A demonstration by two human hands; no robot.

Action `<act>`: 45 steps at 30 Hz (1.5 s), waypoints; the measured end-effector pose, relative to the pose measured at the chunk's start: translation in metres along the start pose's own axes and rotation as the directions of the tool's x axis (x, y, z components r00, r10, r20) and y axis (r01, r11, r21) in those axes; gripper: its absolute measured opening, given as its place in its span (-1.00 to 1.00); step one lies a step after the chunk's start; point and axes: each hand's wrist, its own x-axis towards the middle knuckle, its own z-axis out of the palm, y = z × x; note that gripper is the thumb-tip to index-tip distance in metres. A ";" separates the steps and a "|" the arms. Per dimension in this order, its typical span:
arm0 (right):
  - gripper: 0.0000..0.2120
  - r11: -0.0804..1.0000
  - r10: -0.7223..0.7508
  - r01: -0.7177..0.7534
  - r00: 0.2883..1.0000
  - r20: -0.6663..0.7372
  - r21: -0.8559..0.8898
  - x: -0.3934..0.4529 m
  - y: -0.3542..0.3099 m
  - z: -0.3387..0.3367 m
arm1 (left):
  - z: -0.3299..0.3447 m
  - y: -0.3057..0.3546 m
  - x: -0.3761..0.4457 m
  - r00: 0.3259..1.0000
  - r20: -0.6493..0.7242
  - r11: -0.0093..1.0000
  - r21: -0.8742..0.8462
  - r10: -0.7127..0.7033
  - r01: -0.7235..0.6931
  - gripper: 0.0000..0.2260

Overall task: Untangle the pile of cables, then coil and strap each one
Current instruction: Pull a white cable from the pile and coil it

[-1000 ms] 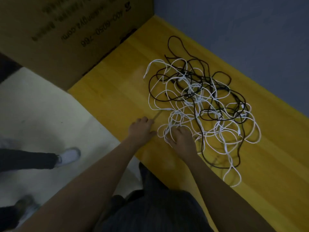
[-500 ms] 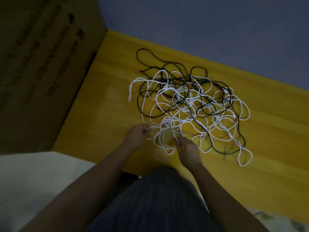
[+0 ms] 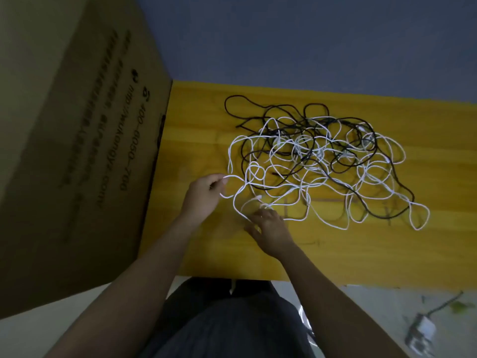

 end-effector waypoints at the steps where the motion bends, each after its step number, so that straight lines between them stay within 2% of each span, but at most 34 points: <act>1: -0.68 1.000 0.007 -0.006 1.000 -0.014 0.025 0.000 -0.003 0.003 | -0.002 -0.001 0.001 1.000 -0.006 1.000 -0.028 -0.008 0.007 -0.83; 4: -0.76 0.979 0.044 -0.021 0.993 -0.112 0.205 -0.009 -0.001 0.011 | -0.008 -0.009 0.006 0.996 -0.077 0.998 -0.034 -0.047 0.044 -0.84; 6: -0.75 0.972 0.111 -0.072 0.980 -0.167 0.223 -0.019 0.012 0.014 | -0.016 -0.014 0.010 0.989 -0.132 0.998 -0.019 -0.068 0.066 -0.81; 8: -0.76 0.961 0.237 -0.191 0.939 -0.249 0.198 -0.031 0.032 0.016 | -0.023 -0.017 0.018 0.978 -0.194 0.997 -0.004 -0.082 0.083 -0.78; 11: -0.76 0.896 0.406 -0.303 0.856 -0.321 0.326 -0.045 0.054 0.014 | -0.031 -0.017 0.032 0.963 -0.251 0.994 0.024 -0.098 0.108 -0.78; 14: -0.74 0.817 0.470 -0.289 0.835 -0.285 0.499 -0.038 0.048 0.005 | -0.027 -0.010 0.038 0.988 -0.114 0.989 0.088 -0.108 0.119 -0.74; 16: -0.73 0.758 0.467 -0.216 0.839 -0.279 0.616 -0.028 0.036 -0.007 | -0.016 -0.004 0.031 0.996 -0.019 0.983 0.162 -0.088 0.090 -0.65; 19: -0.73 0.705 0.405 -0.086 0.863 -0.301 0.704 -0.015 0.017 -0.026 | 0.002 0.010 0.011 0.989 -0.008 0.920 0.367 0.150 -0.136 -0.60; 20: -0.75 0.702 0.379 -0.060 0.875 -0.301 0.710 -0.013 0.013 -0.032 | 0.006 0.015 0.005 0.968 0.034 0.890 0.386 0.248 -0.242 -0.64; 22: -0.78 0.726 0.322 -0.018 0.892 -0.317 0.687 -0.009 0.005 -0.045 | 0.014 0.027 -0.004 0.889 0.222 0.836 0.309 0.400 -0.454 -0.76; 24: -0.79 0.752 0.275 0.019 0.900 -0.339 0.659 -0.007 -0.002 -0.058 | 0.020 0.039 -0.008 0.793 0.435 0.810 0.208 0.426 -0.549 -0.79; 25: -0.79 0.747 0.270 0.035 0.897 -0.350 0.664 -0.006 -0.004 -0.063 | 0.022 0.043 -0.008 0.770 0.498 0.807 0.207 0.400 -0.553 -0.80; 27: -0.79 0.707 0.299 0.058 0.879 -0.372 0.705 -0.004 -0.006 -0.074 | 0.023 0.052 -0.007 0.785 0.523 0.823 0.245 0.332 -0.512 -0.83; 30: -0.77 0.710 0.397 0.035 0.805 -0.441 0.703 -0.004 0.001 -0.086 | 0.016 0.059 -0.001 0.820 0.484 0.900 0.136 0.305 -0.414 -0.82; 32: -0.76 0.741 0.514 -0.079 0.706 -0.487 0.667 -0.005 0.017 -0.089 | 0.007 0.062 0.005 0.870 0.389 0.934 0.059 0.303 -0.351 -0.85; 34: -0.74 0.706 0.643 -0.245 0.617 -0.455 0.665 -0.009 0.036 -0.090 | -0.005 0.067 0.011 0.924 0.253 0.957 -0.044 0.288 -0.287 -0.86; 36: -0.74 0.689 0.672 -0.359 0.644 -0.367 0.630 -0.011 0.048 -0.091 | -0.017 0.075 0.017 0.936 0.182 0.952 -0.097 0.303 -0.289 -0.86; 38: -0.73 0.713 0.628 -0.338 0.697 -0.346 0.614 -0.011 0.045 -0.098 | -0.026 0.088 0.022 0.916 0.202 0.938 -0.085 0.346 -0.336 -0.84; 41: -0.67 0.844 0.452 -0.123 0.687 -0.569 0.522 -0.006 0.020 -0.117 | -0.029 0.113 0.024 0.879 0.273 0.917 -0.038 0.392 -0.397 -0.84; 42: -0.66 0.858 0.383 -0.025 0.698 -0.606 0.514 -0.004 0.009 -0.127 | -0.029 0.122 0.024 0.869 0.286 0.911 -0.044 0.404 -0.409 -0.85; 44: -0.63 0.802 0.275 0.124 0.793 -0.544 0.585 0.001 -0.013 -0.146 | -0.028 0.141 0.022 0.843 0.300 0.892 -0.075 0.446 -0.446 -0.83; 45: -0.66 0.772 0.232 0.147 0.841 -0.489 0.619 0.003 -0.023 -0.156 | -0.029 0.151 0.022 0.829 0.290 0.877 -0.096 0.478 -0.471 -0.82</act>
